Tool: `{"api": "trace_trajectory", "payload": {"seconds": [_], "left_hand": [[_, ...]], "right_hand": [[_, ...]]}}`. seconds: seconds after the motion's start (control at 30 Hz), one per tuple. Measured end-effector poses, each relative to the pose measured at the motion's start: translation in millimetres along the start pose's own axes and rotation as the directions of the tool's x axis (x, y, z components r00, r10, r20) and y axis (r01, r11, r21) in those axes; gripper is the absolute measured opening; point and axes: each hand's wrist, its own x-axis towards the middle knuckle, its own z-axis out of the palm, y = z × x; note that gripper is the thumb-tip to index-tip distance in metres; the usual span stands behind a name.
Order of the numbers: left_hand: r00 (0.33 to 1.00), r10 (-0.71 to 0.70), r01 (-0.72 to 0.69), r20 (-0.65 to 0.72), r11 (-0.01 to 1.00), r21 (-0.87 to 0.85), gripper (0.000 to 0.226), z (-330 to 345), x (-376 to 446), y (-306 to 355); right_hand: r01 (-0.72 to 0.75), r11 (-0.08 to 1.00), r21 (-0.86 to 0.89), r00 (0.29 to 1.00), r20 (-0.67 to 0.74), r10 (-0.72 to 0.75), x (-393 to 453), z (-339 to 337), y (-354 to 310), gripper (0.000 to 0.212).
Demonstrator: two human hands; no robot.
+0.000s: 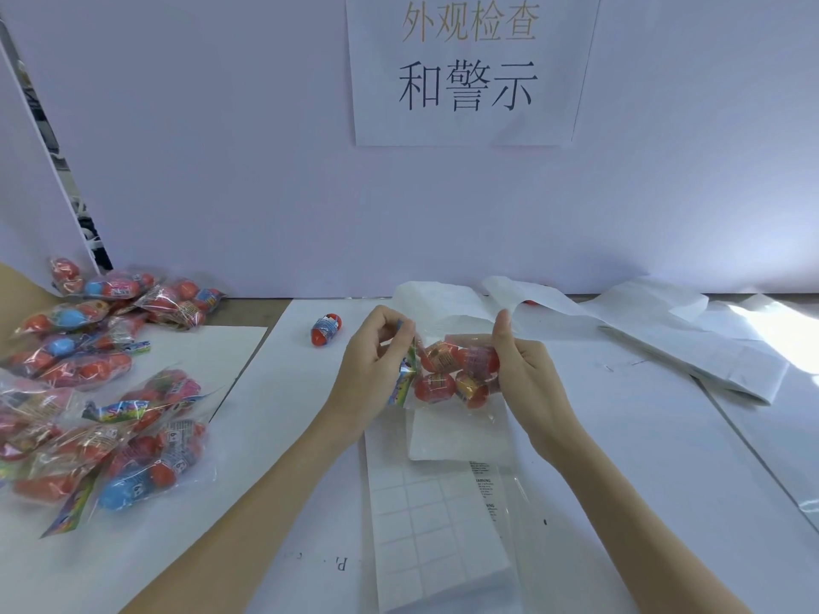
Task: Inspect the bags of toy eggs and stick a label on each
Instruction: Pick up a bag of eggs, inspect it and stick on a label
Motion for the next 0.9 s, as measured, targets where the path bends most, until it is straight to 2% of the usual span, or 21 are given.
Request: {"api": "trace_trajectory", "payload": {"seconds": [0.1, 0.2, 0.23, 0.3, 0.37, 0.43, 0.5, 0.63, 0.73, 0.9], "left_hand": [[0.996, 0.01, -0.005, -0.083, 0.998, 0.063, 0.016, 6.5, -0.4, -3.4], [0.987, -0.058, 0.057, -0.147, 0.998, -0.008, 0.018, 2.5, 2.0, -7.8], [0.983, -0.094, 0.087, -0.157, 0.995, -0.052, 0.018, -0.7, 3.4, -8.9], [0.98, -0.148, 0.133, -0.134, 0.984, -0.117, 0.015, -4.4, 5.4, -7.9], [0.988, -0.132, 0.12, -0.083, 0.983, -0.142, 0.004, -5.5, 6.1, -5.7], [0.996, -0.085, 0.079, -0.031, 0.982, -0.175, 0.024, -7.9, 6.9, -3.1], [0.997, -0.063, 0.068, 0.035, 0.978, -0.196, 0.03, -10.6, 8.1, -2.0], [0.989, -0.05, 0.069, 0.14, 0.989, -0.128, 0.03, -10.0, 6.3, -3.0], [0.991, -0.076, 0.093, 0.111, 0.983, -0.16, 0.019, -10.7, 7.1, -4.4], [0.995, -0.093, 0.099, 0.038, 0.973, -0.206, 0.011, -12.6, 7.9, 0.9]], "right_hand": [[-0.063, 0.998, 0.007, 0.997, 0.053, 0.062, 0.8, -0.6, -0.4, 0.065], [-0.071, 0.997, -0.028, 0.987, 0.142, 0.074, 0.8, -2.4, -1.4, 0.037], [-0.079, 0.997, -0.021, 0.985, 0.152, 0.082, 0.7, -2.7, -1.0, 0.034], [-0.103, 0.994, 0.022, 0.984, 0.145, 0.099, -0.2, -2.0, -1.7, 0.034], [-0.096, 0.995, 0.04, 0.987, 0.135, 0.089, -1.1, -2.0, -3.0, 0.031], [-0.071, 0.996, 0.049, 0.991, 0.117, 0.065, -2.1, -3.5, -5.9, 0.029], [-0.048, 0.997, 0.052, 0.994, 0.105, 0.042, -1.7, -4.4, -6.7, 0.034], [-0.034, 0.999, 0.012, 0.992, 0.119, 0.033, -3.6, -0.2, -8.6, 0.044], [-0.028, 0.999, -0.045, 0.993, 0.115, 0.033, -2.6, -0.8, -6.4, 0.054], [0.037, 0.958, -0.284, 0.999, 0.028, -0.03, -0.1, -0.7, 2.1, 0.057]]}}
